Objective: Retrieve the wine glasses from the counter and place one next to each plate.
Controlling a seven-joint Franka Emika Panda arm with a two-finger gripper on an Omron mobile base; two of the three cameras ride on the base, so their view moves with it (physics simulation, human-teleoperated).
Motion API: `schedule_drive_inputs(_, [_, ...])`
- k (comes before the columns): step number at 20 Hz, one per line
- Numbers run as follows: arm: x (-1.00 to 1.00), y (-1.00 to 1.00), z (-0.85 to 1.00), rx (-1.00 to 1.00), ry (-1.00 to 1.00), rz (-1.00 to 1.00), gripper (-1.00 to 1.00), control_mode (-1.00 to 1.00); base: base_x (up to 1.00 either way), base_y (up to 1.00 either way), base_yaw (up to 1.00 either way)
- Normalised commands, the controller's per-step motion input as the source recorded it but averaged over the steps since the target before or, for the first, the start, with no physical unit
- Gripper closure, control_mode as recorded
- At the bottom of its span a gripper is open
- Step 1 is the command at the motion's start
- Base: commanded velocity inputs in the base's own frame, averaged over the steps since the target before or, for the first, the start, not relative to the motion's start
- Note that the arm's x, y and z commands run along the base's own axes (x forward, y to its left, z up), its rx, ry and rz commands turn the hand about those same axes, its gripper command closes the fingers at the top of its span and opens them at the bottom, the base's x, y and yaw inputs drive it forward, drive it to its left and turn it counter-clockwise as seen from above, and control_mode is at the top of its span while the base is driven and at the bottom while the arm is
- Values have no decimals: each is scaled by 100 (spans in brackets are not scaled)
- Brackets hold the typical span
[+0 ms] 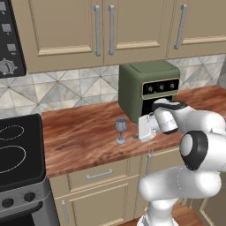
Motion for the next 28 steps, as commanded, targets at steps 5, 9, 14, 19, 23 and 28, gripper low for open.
schedule_drive_inputs(5, [3,0,-10,2,5,1,-100,-100,0,0,0])
schedule_drive_inputs(9, [1,0,0,8,7,3,-100,-100,0,0,0])
schedule_drive_inputs(14, [0,4,-5,7,1,1,-100,-100,0,0,0])
schedule_drive_inputs(19, [1,20,-16,5,0,0,-100,-100,0,0,0])
schedule_drive_inputs(23, [6,19,-9,0,0,0,-100,-100,0,0,0])
schedule_drive_inputs(28, [14,1,-8,0,1,0,-100,-100,0,0,0])
